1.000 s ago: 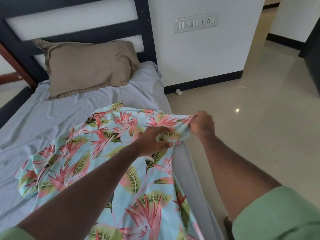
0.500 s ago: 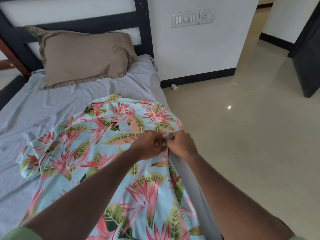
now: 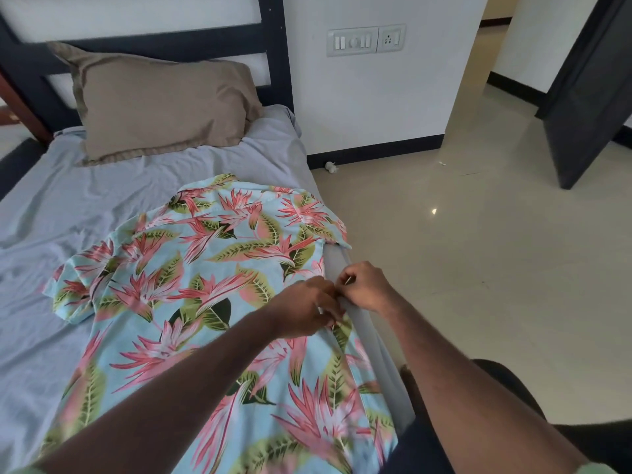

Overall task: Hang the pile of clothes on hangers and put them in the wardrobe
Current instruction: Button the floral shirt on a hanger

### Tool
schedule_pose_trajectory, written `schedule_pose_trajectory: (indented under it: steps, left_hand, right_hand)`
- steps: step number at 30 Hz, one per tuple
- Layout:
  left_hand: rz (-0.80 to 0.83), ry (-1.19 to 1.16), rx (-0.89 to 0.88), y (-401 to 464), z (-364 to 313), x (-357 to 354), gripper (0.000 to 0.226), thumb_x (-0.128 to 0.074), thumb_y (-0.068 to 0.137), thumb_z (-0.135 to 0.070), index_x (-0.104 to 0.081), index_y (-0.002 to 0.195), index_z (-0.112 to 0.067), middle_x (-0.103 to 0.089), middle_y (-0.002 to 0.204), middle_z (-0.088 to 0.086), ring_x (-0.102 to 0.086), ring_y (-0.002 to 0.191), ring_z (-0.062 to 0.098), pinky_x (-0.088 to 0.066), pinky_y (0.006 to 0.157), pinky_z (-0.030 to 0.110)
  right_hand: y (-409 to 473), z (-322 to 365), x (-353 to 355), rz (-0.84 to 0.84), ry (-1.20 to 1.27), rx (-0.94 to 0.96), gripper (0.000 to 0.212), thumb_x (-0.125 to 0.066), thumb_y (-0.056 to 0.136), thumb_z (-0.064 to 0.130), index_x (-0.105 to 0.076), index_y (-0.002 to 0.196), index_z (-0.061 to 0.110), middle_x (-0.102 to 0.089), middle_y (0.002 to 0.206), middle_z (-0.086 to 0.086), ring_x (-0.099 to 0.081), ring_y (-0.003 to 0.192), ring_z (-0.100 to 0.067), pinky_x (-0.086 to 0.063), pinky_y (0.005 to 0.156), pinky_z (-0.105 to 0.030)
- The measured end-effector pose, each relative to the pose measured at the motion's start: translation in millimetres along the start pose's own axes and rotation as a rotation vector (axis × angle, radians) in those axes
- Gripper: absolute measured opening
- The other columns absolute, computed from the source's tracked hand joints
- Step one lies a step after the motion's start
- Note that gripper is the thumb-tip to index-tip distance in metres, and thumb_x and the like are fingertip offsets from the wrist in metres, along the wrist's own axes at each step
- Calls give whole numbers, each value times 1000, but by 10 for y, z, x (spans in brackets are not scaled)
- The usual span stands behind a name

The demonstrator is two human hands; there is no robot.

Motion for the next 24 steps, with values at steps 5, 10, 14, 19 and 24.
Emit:
schedule_pose_trajectory:
  steps: [5,10,14,19,24]
  left_hand:
    - [44,49,-78,-95,-253,-69,23,-73,84,-5,-81,98,-20,-73,107,1,-64,104,21,-51,89,32]
    - [-20,275,-129,-160,-341,-165,11,-68,89,-18,-75,91,-26,-66,99,-4,-61,99,23,-46,82,39]
    - [-135,316,-140,-92,-514,-97,7,-63,95,-19,-67,93,-23,-60,98,-1,-56,93,22,-43,74,38]
    - [-177,326,-63,-32,-470,-122,5,-60,95,-18,-64,97,-20,-60,94,-1,-54,89,20,-39,72,35]
    - [-348,-57,555,-134,109,162,25,-74,85,-26,-62,67,-14,-64,65,-1,-60,64,18,-47,57,29]
  right_hand:
    - [-238,-100,59,1,23,-27,14,-78,85,29,-74,73,23,-69,70,6,-67,72,-14,-52,71,-25]
    - [-364,-157,76,55,-10,-62,15,-75,88,30,-73,77,20,-72,77,1,-69,64,-15,-55,68,-25]
    - [-340,-176,205,38,-9,-87,10,-72,89,25,-74,83,17,-75,79,-2,-69,57,-14,-46,51,-18]
    - [-161,-181,355,45,48,-157,16,-58,93,16,-74,90,17,-75,86,1,-71,62,-11,-39,47,-15]
    - [178,-126,275,97,140,-214,28,-52,91,31,-72,106,17,-75,104,-3,-73,95,-22,-47,66,-30]
Point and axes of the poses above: each hand's wrist, its own y-axis towards the middle knuckle, its own x-axis out of the back of the hand, z = x × y, the point moved 10 cm from there along y, towards the middle knuckle
